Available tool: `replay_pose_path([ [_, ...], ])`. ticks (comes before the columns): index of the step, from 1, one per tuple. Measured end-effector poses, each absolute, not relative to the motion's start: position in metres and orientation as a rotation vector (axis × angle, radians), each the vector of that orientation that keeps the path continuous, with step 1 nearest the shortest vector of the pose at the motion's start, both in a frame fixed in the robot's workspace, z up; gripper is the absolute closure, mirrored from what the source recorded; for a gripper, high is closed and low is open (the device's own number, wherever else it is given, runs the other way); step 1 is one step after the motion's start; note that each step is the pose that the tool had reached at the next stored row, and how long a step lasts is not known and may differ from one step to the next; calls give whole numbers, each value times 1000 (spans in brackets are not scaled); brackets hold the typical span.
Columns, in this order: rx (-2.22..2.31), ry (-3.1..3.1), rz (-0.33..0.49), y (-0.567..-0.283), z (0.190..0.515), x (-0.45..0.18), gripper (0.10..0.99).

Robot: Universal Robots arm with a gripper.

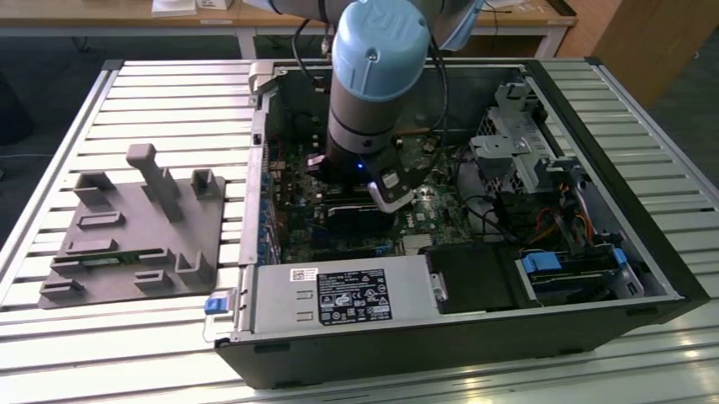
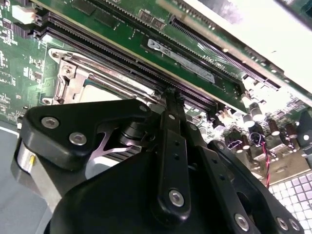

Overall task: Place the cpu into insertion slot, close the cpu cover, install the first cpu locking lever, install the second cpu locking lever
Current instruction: 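Install the second cpu locking lever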

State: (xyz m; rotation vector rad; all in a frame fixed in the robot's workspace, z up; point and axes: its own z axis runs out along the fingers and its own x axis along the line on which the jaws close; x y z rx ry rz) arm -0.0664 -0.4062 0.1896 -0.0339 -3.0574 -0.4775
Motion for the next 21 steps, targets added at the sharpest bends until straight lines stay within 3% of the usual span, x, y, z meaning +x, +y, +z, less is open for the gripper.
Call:
replay_pose_path([
  [10,-34,-3055,-502,-406,188,-70,980],
  [21,-44,-3056,-503,-405,210,-70,980],
])
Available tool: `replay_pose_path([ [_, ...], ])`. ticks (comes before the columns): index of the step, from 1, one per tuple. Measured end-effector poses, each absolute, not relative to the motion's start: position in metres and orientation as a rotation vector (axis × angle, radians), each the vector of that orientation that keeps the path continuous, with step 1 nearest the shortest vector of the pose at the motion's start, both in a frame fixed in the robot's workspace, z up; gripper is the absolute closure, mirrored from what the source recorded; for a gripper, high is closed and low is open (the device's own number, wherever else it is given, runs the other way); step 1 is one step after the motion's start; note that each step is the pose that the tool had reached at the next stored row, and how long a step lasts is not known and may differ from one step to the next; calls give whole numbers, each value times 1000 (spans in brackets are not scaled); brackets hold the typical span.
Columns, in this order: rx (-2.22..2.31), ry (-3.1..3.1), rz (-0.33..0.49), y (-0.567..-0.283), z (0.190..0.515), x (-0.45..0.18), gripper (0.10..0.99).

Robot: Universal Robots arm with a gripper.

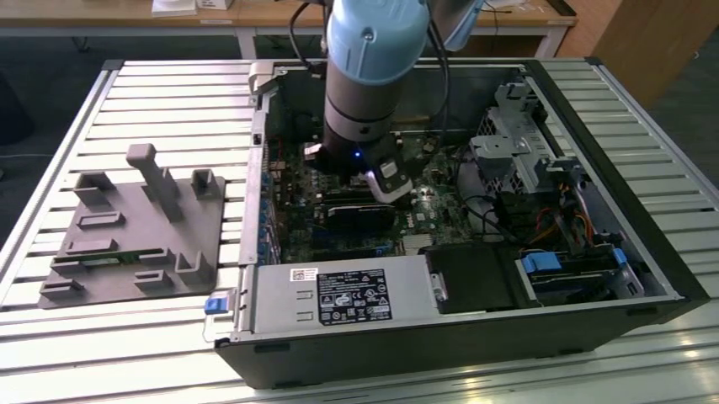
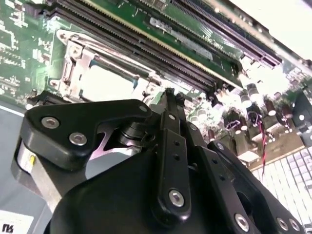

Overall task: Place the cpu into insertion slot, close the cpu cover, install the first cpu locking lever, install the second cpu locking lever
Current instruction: 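Install the second cpu locking lever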

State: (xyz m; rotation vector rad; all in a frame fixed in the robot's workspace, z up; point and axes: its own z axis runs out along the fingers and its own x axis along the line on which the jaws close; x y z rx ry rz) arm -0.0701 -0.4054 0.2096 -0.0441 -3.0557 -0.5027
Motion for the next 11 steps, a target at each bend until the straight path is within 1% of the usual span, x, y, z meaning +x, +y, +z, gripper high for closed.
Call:
replay_pose_path([
  [11,-54,-3057,-503,-402,234,-70,980],
])
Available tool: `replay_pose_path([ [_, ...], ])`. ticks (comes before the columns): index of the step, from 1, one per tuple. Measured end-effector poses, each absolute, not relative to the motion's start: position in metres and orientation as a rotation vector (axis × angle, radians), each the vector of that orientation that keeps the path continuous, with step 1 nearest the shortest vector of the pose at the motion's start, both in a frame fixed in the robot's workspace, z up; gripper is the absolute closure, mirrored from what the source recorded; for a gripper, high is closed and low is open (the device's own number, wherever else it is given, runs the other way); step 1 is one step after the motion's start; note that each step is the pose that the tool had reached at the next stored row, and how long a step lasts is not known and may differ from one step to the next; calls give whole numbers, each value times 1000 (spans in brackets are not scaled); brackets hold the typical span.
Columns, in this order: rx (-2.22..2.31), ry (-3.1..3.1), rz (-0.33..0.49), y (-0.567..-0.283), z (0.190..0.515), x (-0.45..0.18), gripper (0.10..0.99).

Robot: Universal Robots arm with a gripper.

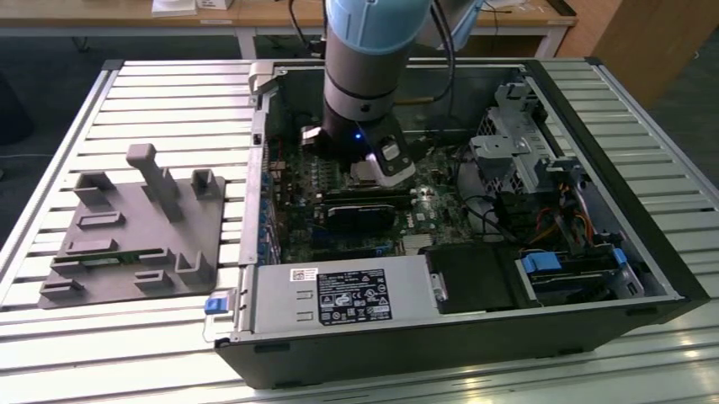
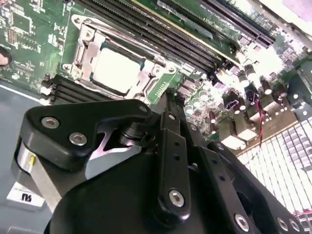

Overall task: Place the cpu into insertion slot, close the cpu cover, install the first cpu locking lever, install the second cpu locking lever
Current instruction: 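Install the second cpu locking lever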

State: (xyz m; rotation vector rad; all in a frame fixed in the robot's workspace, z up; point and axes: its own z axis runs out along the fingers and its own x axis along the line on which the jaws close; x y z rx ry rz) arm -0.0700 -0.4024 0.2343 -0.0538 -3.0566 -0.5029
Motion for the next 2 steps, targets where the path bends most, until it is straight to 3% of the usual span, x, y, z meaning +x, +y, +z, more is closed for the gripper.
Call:
replay_pose_path([
  [2,-54,-3057,-503,-402,234,-70,980],
])
